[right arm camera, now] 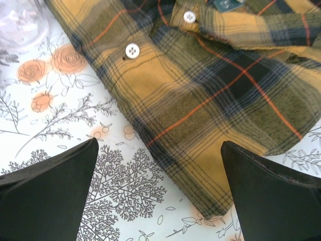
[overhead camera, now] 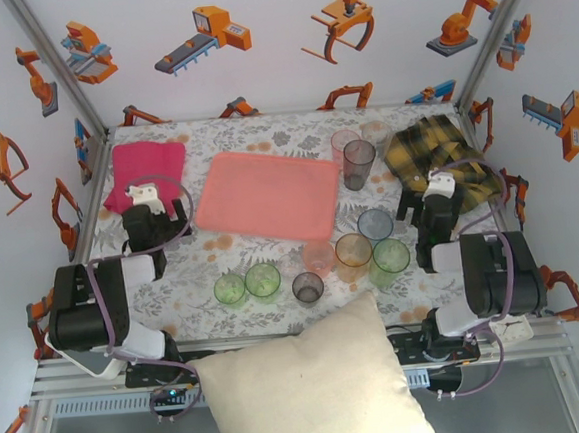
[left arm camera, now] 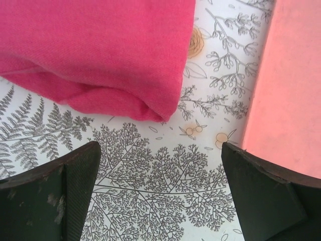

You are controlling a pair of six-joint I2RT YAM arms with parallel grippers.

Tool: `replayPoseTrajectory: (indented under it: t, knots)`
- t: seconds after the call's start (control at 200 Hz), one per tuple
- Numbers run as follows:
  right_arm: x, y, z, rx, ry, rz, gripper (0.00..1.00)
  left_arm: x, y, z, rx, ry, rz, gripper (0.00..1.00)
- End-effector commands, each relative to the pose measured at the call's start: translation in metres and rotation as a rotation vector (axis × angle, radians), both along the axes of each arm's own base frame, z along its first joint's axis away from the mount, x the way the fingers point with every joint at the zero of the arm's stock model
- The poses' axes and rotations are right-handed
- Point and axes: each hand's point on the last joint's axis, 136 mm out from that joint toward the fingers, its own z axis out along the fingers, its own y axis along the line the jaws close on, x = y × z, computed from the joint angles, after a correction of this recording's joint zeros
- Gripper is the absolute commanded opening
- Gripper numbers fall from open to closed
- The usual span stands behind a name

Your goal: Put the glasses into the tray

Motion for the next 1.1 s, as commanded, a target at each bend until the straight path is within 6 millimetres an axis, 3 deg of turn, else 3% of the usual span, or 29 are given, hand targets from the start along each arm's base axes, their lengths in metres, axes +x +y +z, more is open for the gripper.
replayPoseTrajectory:
  t: [0.0, 0.105, 0.34, 0.421, 0.656, 0.801, 1.097]
  knots:
    - [-0.003, -0.010, 0.027, 0.003, -0.063, -0.065, 0.99, 0.003, 0.001, 0.018, 0.010, -0.015, 0.004, 0.97]
    - [-0.010, -0.009, 0.038, 0.002, -0.088, -0.061, 0.99, 0.003, 0.001, 0.023, 0.011, -0.009, 0.005, 0.97]
    - [-0.037, -0.028, 0.077, 0.073, -0.195, -0.199, 0.99, 0.005, -0.002, 0.050, 0.027, 0.000, -0.013, 0.97]
    - [-0.042, -0.032, 0.087, 0.099, -0.139, -0.240, 0.99, 0.005, -0.001, 0.061, 0.030, 0.017, -0.011, 0.97]
    - [-0.051, -0.021, 0.110, 0.152, -0.047, -0.196, 0.99, -0.006, -0.013, 0.089, 0.015, 0.103, -0.068, 0.97]
    - [-0.054, 0.001, 0.126, 0.240, 0.046, -0.102, 0.99, -0.029, -0.047, 0.104, 0.004, 0.292, -0.269, 0.97]
    - [-0.073, 0.028, 0.167, 0.595, 0.277, -0.178, 0.99, -0.066, -0.080, 0.155, 0.002, 0.365, -0.461, 0.97]
